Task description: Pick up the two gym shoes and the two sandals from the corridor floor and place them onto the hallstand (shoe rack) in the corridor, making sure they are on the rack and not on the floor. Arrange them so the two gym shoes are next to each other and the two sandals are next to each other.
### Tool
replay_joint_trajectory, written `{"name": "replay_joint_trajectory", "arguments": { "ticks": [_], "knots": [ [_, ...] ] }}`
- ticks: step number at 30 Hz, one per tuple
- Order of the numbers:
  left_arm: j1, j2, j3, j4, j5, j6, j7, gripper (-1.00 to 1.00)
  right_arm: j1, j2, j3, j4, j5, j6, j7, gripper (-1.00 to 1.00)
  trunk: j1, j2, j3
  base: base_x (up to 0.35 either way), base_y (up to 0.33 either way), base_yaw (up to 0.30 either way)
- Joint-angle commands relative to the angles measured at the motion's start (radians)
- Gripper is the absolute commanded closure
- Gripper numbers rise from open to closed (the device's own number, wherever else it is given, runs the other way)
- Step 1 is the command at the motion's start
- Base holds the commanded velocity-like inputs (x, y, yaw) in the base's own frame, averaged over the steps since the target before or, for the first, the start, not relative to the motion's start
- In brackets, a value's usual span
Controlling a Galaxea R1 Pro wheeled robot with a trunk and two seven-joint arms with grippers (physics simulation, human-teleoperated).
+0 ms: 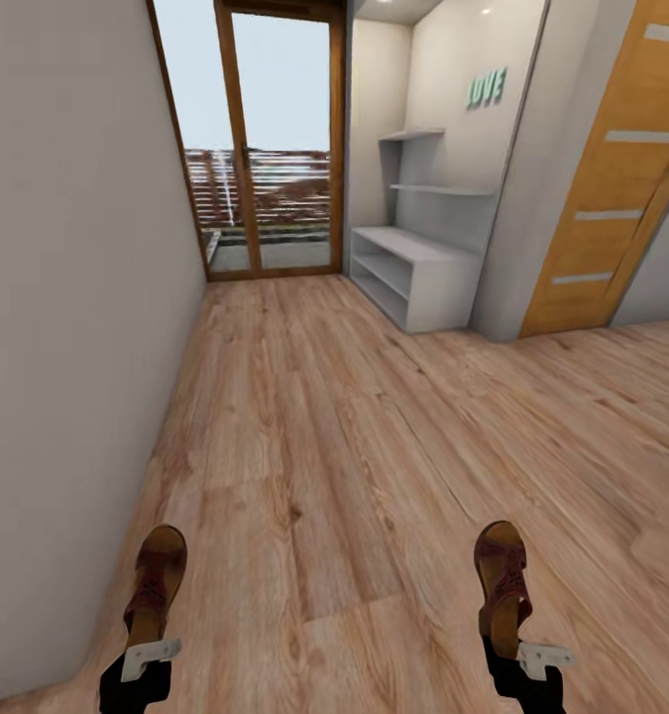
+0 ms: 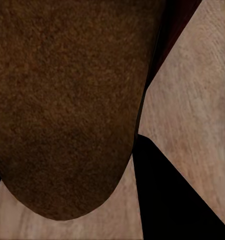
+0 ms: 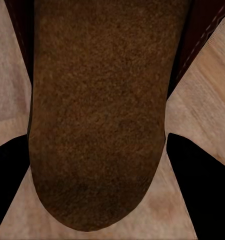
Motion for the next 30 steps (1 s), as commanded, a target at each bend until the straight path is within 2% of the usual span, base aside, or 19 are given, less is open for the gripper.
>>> {"name": "replay_joint_trajectory", "arguments": {
  "ticks": [1, 9, 22, 30],
  "knots": [
    [-0.001, 0.000, 0.009, 0.001, -0.013, -0.004, -0.002, 1.00, -0.001, 0.000, -0.009, 0.001, 0.002, -0.003, 0.009, 1.00, 0.000, 0.000, -0.001, 0.340, -0.131, 0.001],
    [-0.001, 0.000, 0.010, 0.001, -0.013, -0.004, -0.002, 1.00, -0.001, 0.002, -0.007, 0.001, 0.002, -0.003, 0.008, 1.00, 0.000, 0.000, -0.001, 0.340, -0.130, 0.034],
    [-0.001, 0.007, 0.011, 0.004, -0.014, -0.002, -0.001, 1.00, -0.001, 0.002, -0.008, 0.001, 0.002, -0.003, 0.008, 1.00, 0.000, 0.000, -0.001, 0.340, -0.129, 0.258],
    [-0.001, 0.007, 0.037, 0.004, -0.014, -0.002, 0.013, 1.00, -0.001, 0.001, -0.009, 0.001, 0.002, -0.003, 0.008, 1.00, 0.000, 0.000, -0.001, 0.340, -0.130, 0.152]
  ]
}}
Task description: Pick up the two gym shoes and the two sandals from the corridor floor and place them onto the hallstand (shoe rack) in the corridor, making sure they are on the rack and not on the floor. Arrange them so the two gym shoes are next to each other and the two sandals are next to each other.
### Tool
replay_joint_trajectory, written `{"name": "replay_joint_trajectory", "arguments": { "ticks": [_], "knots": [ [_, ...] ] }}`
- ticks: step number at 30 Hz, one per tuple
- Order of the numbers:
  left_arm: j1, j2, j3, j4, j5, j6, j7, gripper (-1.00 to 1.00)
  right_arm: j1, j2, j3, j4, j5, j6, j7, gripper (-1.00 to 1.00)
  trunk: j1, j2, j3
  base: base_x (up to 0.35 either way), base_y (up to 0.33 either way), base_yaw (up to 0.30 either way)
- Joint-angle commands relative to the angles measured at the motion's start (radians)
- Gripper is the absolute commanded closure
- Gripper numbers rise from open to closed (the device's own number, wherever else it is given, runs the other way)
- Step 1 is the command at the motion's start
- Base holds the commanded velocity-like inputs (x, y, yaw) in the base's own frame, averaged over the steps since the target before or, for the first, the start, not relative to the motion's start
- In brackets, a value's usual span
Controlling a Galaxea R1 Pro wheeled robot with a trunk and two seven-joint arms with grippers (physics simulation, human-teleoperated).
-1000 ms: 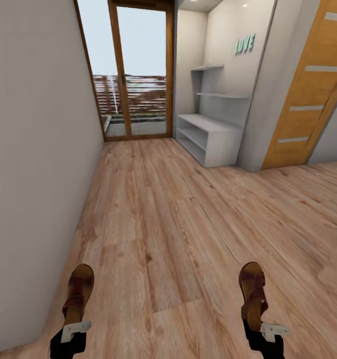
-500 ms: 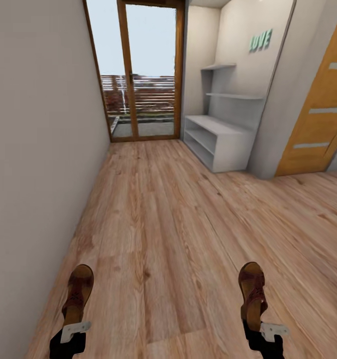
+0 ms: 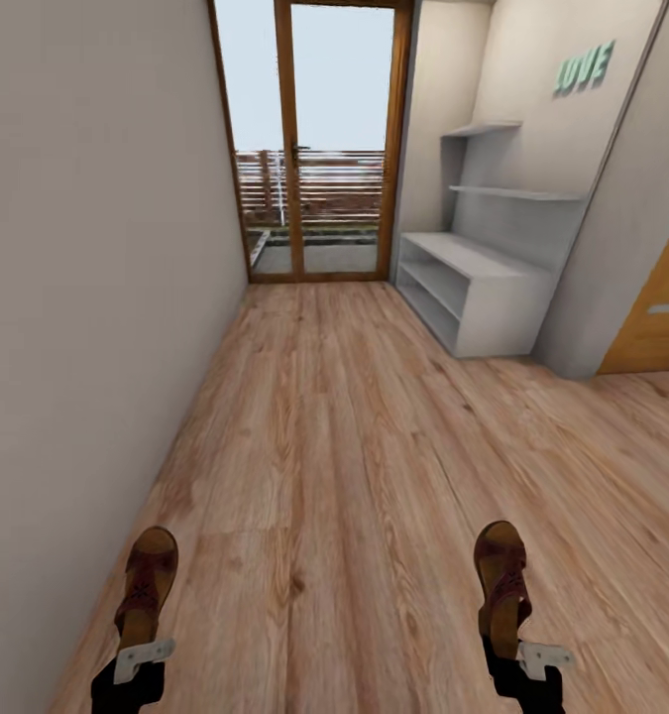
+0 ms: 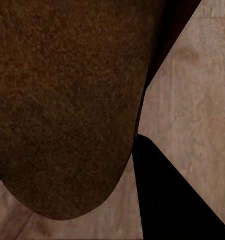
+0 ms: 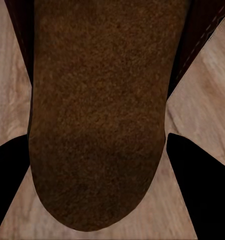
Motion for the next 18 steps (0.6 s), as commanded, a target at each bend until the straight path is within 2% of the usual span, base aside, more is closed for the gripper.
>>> {"name": "replay_joint_trajectory", "arguments": {
  "ticks": [1, 8, 12, 18],
  "knots": [
    [-0.001, 0.000, 0.009, 0.001, -0.014, -0.004, 0.000, 1.00, -0.001, 0.000, -0.009, 0.001, 0.002, -0.003, 0.009, 1.00, 0.000, 0.000, -0.001, 0.340, -0.130, 0.017],
    [-0.001, 0.001, 0.011, 0.001, -0.015, -0.004, 0.000, 1.00, -0.001, -0.001, -0.009, 0.001, 0.002, -0.003, 0.009, 1.00, 0.000, 0.000, -0.001, 0.340, -0.130, 0.005],
    [-0.001, 0.005, 0.026, 0.000, 0.003, -0.005, 0.006, 1.00, -0.001, -0.001, -0.009, 0.001, 0.002, -0.003, 0.009, 1.00, 0.000, 0.000, -0.001, 0.340, -0.130, 0.019],
    [-0.001, -0.003, 0.034, 0.001, 0.009, -0.005, 0.012, 1.00, 0.000, -0.001, -0.009, -0.001, 0.002, -0.003, 0.009, 1.00, 0.000, 0.000, -0.001, 0.340, -0.130, 0.204]
  ]
}}
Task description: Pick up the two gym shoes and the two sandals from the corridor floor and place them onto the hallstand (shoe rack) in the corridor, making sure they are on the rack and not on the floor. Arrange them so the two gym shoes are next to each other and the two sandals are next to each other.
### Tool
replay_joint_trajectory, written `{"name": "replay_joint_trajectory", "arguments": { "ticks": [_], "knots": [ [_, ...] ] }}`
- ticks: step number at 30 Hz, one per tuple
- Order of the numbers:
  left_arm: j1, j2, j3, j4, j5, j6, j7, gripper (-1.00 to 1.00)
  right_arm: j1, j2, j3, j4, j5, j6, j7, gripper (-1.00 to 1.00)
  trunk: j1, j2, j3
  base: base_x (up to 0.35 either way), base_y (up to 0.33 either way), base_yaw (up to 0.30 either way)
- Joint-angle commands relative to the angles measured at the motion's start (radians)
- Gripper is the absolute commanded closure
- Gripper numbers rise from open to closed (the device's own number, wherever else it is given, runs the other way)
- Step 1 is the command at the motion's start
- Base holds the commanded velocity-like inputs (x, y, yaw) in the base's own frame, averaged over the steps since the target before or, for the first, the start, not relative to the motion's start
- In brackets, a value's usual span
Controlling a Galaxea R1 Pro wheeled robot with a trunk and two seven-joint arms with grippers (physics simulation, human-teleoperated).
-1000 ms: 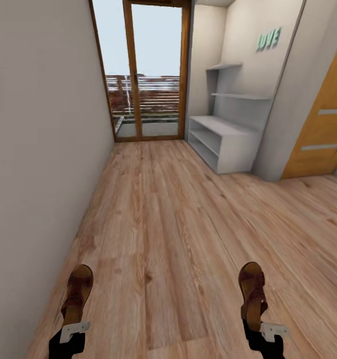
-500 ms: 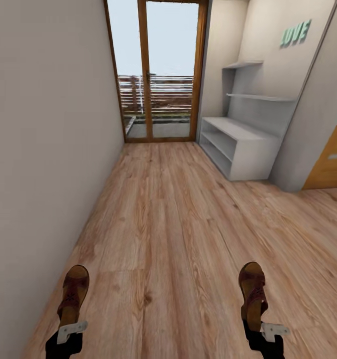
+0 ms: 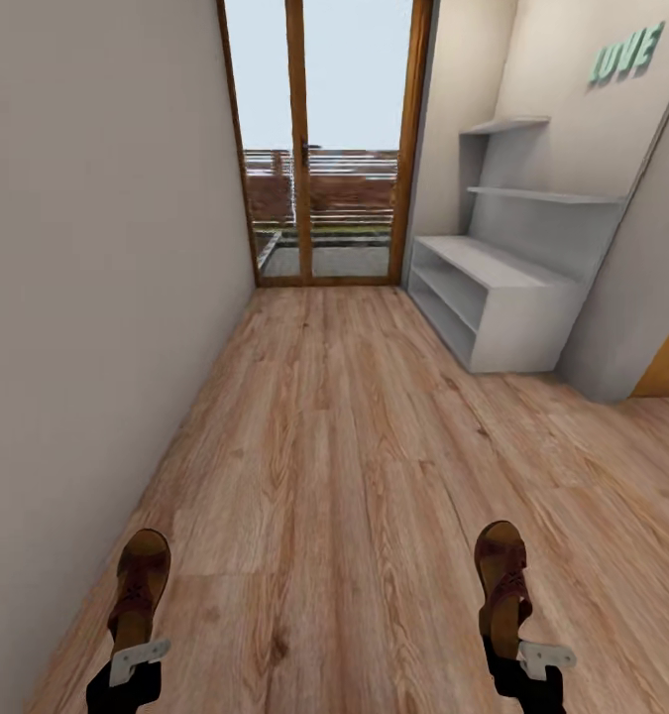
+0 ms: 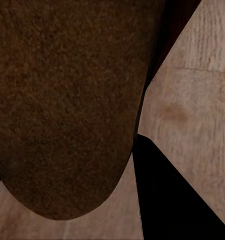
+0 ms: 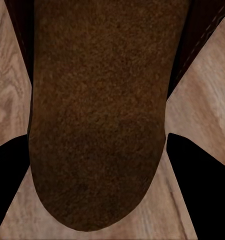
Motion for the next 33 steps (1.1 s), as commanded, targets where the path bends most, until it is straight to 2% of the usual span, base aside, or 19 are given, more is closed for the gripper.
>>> {"name": "replay_joint_trajectory", "arguments": {
  "ticks": [1, 11, 33],
  "knots": [
    [-0.001, -0.002, 0.007, 0.001, -0.014, -0.004, 0.000, 1.00, -0.001, 0.000, -0.009, 0.000, 0.002, -0.003, 0.009, 1.00, 0.000, 0.000, -0.001, 0.339, -0.130, 0.261],
    [-0.001, -0.005, 0.006, 0.010, -0.015, -0.004, 0.000, 1.00, -0.001, 0.000, -0.009, 0.000, 0.001, -0.003, 0.009, 1.00, 0.000, 0.000, -0.001, 0.340, -0.127, 0.206],
    [-0.001, -0.005, 0.006, 0.021, -0.017, -0.005, 0.000, 1.00, -0.001, -0.002, -0.008, 0.003, 0.004, -0.003, 0.011, 1.00, 0.000, 0.000, -0.001, 0.340, -0.126, 0.007]
  ]
}}
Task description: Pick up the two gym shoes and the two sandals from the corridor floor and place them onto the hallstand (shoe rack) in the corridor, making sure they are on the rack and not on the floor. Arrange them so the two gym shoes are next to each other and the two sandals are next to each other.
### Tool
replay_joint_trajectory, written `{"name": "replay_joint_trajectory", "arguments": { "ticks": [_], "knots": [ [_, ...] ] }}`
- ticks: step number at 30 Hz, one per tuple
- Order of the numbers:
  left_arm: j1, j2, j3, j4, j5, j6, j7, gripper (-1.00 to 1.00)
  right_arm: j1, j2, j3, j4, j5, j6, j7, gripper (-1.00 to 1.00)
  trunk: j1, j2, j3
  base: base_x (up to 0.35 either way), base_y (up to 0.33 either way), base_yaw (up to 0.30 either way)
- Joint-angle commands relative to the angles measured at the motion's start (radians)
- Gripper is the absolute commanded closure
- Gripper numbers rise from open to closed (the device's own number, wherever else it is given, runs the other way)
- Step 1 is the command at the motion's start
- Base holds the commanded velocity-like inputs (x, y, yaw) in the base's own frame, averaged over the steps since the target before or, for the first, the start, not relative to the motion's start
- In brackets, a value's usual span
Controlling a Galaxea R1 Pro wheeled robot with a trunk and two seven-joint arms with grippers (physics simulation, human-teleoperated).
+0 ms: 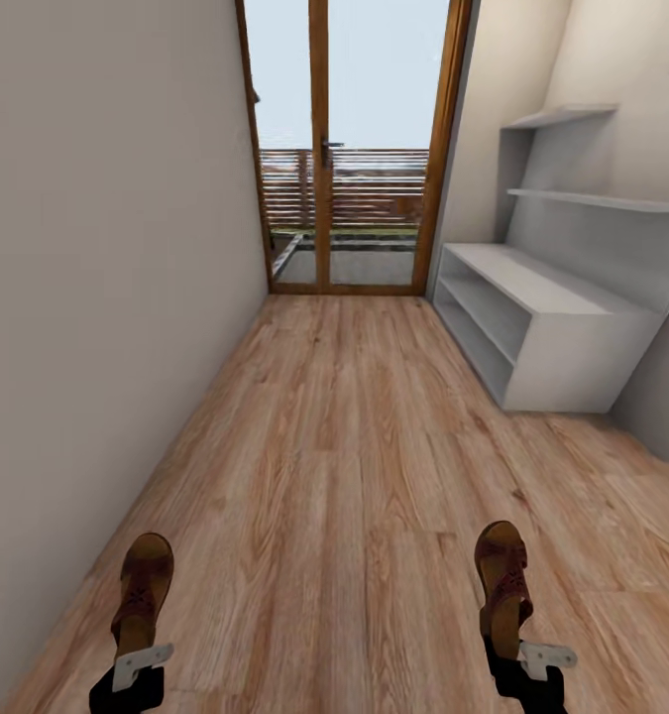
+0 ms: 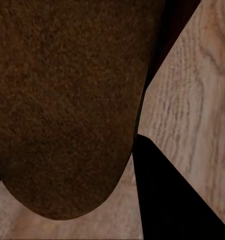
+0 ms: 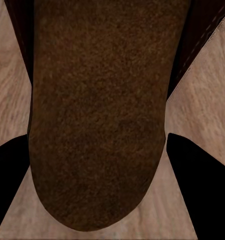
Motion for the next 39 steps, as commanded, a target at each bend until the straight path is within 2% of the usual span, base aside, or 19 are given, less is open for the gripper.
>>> {"name": "replay_joint_trajectory", "arguments": {
  "ticks": [1, 18, 26, 39],
  "knots": [
    [-0.001, 0.000, 0.008, 0.001, -0.014, -0.004, 0.001, 1.00, -0.001, 0.001, -0.009, 0.001, 0.002, -0.003, 0.009, 1.00, 0.000, 0.000, -0.001, 0.340, -0.121, 0.000],
    [-0.001, 0.000, 0.009, 0.003, -0.010, -0.012, 0.001, 1.00, 0.000, 0.004, -0.008, 0.001, 0.001, -0.003, 0.010, 1.00, 0.000, 0.000, -0.001, 0.340, -0.039, 0.002],
    [-0.001, 0.001, 0.009, 0.004, -0.011, -0.012, 0.001, 1.00, 0.000, 0.004, -0.009, 0.001, 0.000, -0.003, 0.009, 1.00, 0.000, 0.000, -0.001, 0.340, 0.000, 0.160],
    [-0.001, 0.001, 0.009, 0.005, -0.014, -0.012, 0.001, 1.00, 0.000, 0.003, -0.009, 0.002, 0.000, -0.003, 0.009, 1.00, 0.000, 0.000, -0.001, 0.340, 0.000, 0.011]
  ]
}}
